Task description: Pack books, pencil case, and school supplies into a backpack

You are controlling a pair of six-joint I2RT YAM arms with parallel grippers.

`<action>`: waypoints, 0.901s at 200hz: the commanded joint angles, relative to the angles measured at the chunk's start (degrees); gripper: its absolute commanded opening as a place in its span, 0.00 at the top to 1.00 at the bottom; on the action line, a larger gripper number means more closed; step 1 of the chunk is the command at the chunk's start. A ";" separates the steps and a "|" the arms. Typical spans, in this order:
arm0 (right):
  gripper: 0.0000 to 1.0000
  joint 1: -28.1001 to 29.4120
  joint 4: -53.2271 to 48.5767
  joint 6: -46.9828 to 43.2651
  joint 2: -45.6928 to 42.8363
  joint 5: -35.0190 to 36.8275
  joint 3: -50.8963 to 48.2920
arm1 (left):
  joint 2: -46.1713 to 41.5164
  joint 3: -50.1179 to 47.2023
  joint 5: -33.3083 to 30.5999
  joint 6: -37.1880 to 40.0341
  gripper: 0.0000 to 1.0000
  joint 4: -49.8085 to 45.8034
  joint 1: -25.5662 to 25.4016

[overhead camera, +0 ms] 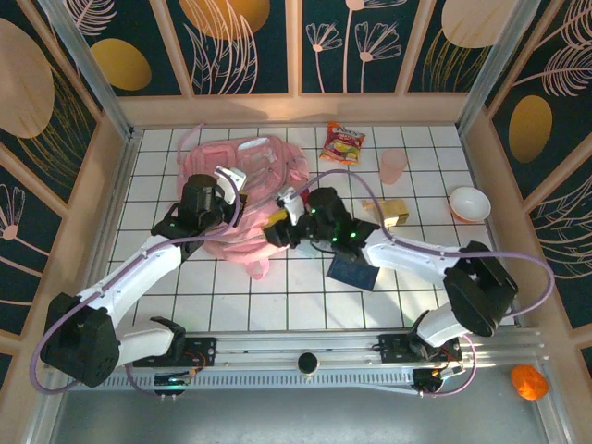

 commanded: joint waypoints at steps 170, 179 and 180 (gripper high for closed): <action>0.24 -14.02 6.06 34.51 7.70 -7.34 0.64 | -2.66 3.99 7.93 12.25 1.00 2.11 0.08; 0.28 -13.43 6.81 35.10 8.66 -7.28 1.21 | -2.83 3.86 8.09 12.35 1.00 2.03 0.04; 0.30 -13.30 6.99 35.17 8.85 -7.28 1.30 | -2.83 3.86 8.11 12.34 1.00 2.03 0.04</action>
